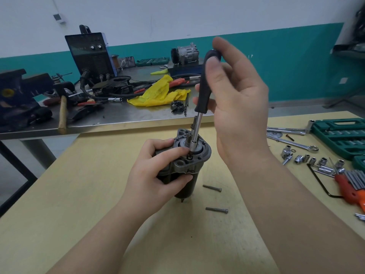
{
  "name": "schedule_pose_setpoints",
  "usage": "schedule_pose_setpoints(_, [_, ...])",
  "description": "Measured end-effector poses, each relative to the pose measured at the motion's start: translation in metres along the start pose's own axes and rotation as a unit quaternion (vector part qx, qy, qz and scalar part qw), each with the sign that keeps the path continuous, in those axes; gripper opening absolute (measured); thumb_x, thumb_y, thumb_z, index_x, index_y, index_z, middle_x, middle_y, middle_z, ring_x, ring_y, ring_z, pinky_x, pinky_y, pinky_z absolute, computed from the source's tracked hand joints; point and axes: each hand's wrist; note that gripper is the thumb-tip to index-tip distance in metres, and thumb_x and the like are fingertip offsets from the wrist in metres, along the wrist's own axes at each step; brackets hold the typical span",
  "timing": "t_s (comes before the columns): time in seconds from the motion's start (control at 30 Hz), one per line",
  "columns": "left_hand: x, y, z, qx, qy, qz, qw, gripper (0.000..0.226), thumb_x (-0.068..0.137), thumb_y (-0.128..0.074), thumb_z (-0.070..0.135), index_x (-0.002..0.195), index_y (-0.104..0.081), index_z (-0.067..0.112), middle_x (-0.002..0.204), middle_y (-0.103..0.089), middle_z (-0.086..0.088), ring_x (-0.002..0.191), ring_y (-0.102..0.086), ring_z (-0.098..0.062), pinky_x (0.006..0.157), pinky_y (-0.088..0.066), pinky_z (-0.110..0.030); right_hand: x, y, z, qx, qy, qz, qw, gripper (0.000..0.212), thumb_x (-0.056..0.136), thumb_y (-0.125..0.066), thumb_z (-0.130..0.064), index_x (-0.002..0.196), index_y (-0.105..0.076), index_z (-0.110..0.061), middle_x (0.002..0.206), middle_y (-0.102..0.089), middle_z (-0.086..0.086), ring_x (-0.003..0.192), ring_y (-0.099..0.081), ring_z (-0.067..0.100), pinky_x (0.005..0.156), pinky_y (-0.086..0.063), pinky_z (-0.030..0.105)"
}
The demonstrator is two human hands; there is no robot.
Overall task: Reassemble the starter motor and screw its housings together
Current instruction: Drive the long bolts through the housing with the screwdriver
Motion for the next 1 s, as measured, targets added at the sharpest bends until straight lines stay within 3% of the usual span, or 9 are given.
schedule_pose_setpoints(0.1, [0.0000,0.0001,-0.0004,0.002,-0.001,-0.001,1.000,0.057,0.078,-0.086,0.039,0.131,-0.069,0.043,0.138,-0.052,0.015,0.143,-0.052,-0.016,0.113,-0.043,-0.018,-0.0002,0.0021,0.0012,0.023,-0.025,0.004,0.999,0.029,0.112,-0.052,-0.021,0.135,-0.071,-0.020,0.120,-0.076,0.010,0.107,-0.074,0.036,0.089,-0.064,0.060])
schedule_pose_setpoints(0.17, [-0.0001,0.0000,-0.0006,0.002,0.003,-0.001,1.000,0.057,0.077,-0.086,0.039,0.132,-0.069,0.043,0.137,-0.052,0.013,0.143,-0.052,-0.017,0.113,-0.044,-0.019,-0.0008,0.0021,0.0004,0.024,-0.028,-0.005,0.999,0.030,0.114,-0.049,-0.016,0.135,-0.069,-0.023,0.115,-0.076,0.015,0.093,-0.077,0.033,0.081,-0.067,0.055])
schedule_pose_setpoints(0.3, [0.0005,-0.0003,-0.0002,0.000,0.001,-0.003,1.000,0.057,0.078,-0.086,0.039,0.132,-0.068,0.042,0.138,-0.051,0.015,0.143,-0.052,-0.016,0.113,-0.044,-0.021,-0.0009,-0.0004,-0.0011,-0.009,0.005,-0.010,1.000,0.030,0.107,-0.063,-0.013,0.132,-0.066,-0.030,0.102,-0.072,0.007,0.092,-0.073,0.039,0.083,-0.063,0.063])
schedule_pose_setpoints(0.43, [0.0006,0.0003,0.0017,-0.001,0.003,0.001,1.000,0.056,0.078,-0.085,0.039,0.131,-0.068,0.042,0.138,-0.051,0.016,0.142,-0.052,-0.013,0.112,-0.043,-0.017,0.0000,-0.0002,-0.0009,-0.027,0.014,-0.005,1.000,0.029,0.102,-0.071,-0.017,0.128,-0.069,-0.030,0.096,-0.070,-0.006,0.098,-0.070,0.037,0.085,-0.062,0.060])
schedule_pose_setpoints(0.5, [0.0004,0.0007,0.0028,0.000,0.001,0.000,1.000,0.056,0.078,-0.085,0.039,0.131,-0.068,0.041,0.138,-0.051,0.016,0.142,-0.052,-0.012,0.112,-0.043,-0.016,-0.0005,0.0015,-0.0008,0.008,-0.008,-0.004,1.000,0.028,0.105,-0.064,-0.020,0.132,-0.071,-0.022,0.100,-0.072,0.000,0.100,-0.072,0.036,0.089,-0.062,0.063])
schedule_pose_setpoints(0.6, [0.0005,0.0004,0.0035,-0.003,0.004,0.001,1.000,0.055,0.078,-0.084,0.039,0.131,-0.068,0.041,0.137,-0.051,0.016,0.143,-0.052,-0.012,0.112,-0.043,-0.016,-0.0007,0.0037,-0.0017,0.037,-0.037,-0.008,0.999,0.031,0.112,-0.050,-0.016,0.135,-0.070,-0.020,0.111,-0.075,0.016,0.089,-0.075,0.031,0.079,-0.064,0.056])
schedule_pose_setpoints(0.73, [0.0001,0.0002,0.0022,-0.002,0.006,0.000,1.000,0.056,0.078,-0.085,0.038,0.131,-0.070,0.040,0.138,-0.051,0.017,0.142,-0.052,-0.013,0.113,-0.043,-0.017,-0.0008,0.0017,-0.0030,-0.016,-0.001,-0.018,1.000,0.027,0.110,-0.057,-0.013,0.129,-0.068,-0.029,0.103,-0.072,0.007,0.092,-0.074,0.036,0.081,-0.065,0.060])
schedule_pose_setpoints(0.87, [0.0001,0.0001,0.0011,-0.001,0.003,0.001,1.000,0.057,0.078,-0.085,0.038,0.131,-0.068,0.041,0.138,-0.050,0.018,0.142,-0.052,-0.013,0.112,-0.043,-0.017,-0.0002,0.0006,-0.0026,-0.046,0.022,-0.005,0.999,0.027,0.105,-0.066,-0.014,0.122,-0.068,-0.035,0.096,-0.071,-0.004,0.097,-0.072,0.038,0.083,-0.064,0.056])
schedule_pose_setpoints(1.0, [0.0003,-0.0001,0.0007,0.000,-0.002,0.002,1.000,0.056,0.078,-0.085,0.038,0.131,-0.068,0.042,0.138,-0.050,0.020,0.142,-0.052,-0.013,0.112,-0.043,-0.017,-0.0009,0.0036,-0.0034,0.010,-0.014,-0.009,1.000,0.024,0.110,-0.057,-0.016,0.126,-0.074,-0.023,0.111,-0.076,0.008,0.101,-0.075,0.036,0.085,-0.066,0.051])
Point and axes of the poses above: each hand's wrist, its own x-axis towards the middle knuckle, its own y-axis out of the back of the hand, z = x × y
